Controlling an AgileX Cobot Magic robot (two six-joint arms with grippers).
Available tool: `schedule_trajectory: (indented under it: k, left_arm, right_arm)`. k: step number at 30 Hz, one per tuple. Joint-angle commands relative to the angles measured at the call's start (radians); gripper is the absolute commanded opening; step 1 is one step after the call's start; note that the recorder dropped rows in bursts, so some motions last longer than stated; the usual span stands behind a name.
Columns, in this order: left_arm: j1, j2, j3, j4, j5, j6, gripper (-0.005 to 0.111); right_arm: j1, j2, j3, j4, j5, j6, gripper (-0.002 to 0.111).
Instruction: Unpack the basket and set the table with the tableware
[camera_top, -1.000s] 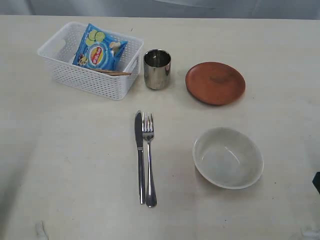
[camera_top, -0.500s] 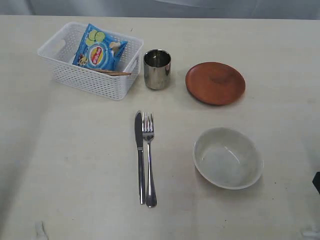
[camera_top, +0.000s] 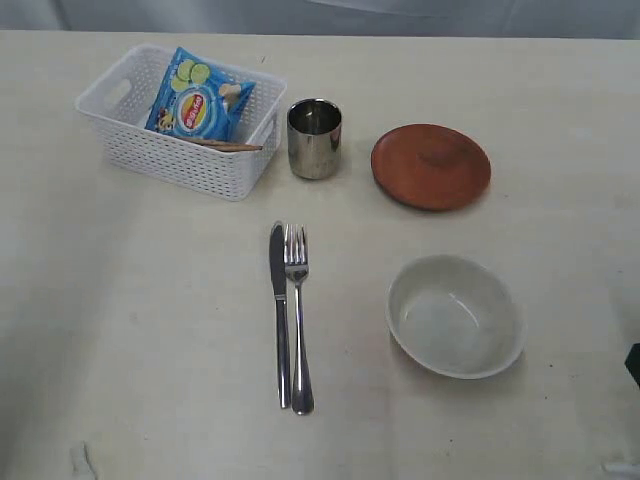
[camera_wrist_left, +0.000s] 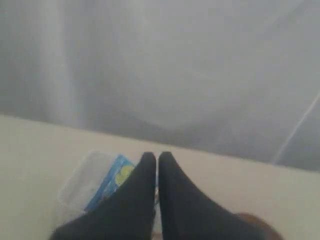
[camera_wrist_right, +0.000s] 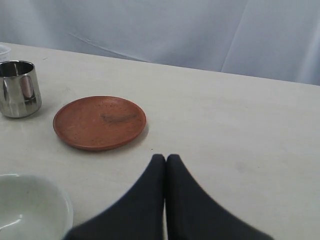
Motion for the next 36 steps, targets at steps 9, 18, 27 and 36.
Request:
schedule_trajectory:
  k: [9, 18, 27, 36]
  left_arm:
    - [0.002, 0.757, -0.498, -0.095, 0.421, 0.212, 0.079]
    - [-0.028, 1.209, -0.713, -0.475, 0.317, 0.625, 0.076]
    - [-0.065, 1.354, -0.74, -0.479, 0.168, 0.67, 0.076]
    - [-0.12, 1.365, -0.74, -0.481, 0.114, 0.67, 0.064]
  right_arm:
    - [-0.005, -0.005, 0.003, -0.008, -0.002, 0.005, 0.0]
    - [-0.005, -0.005, 0.003, -0.008, -0.002, 0.0, 0.0]
    - [-0.005, -0.005, 0.003, -0.008, -0.002, 0.0, 0.0]
    - [-0.005, -0.005, 0.003, -0.008, -0.002, 0.004, 0.0]
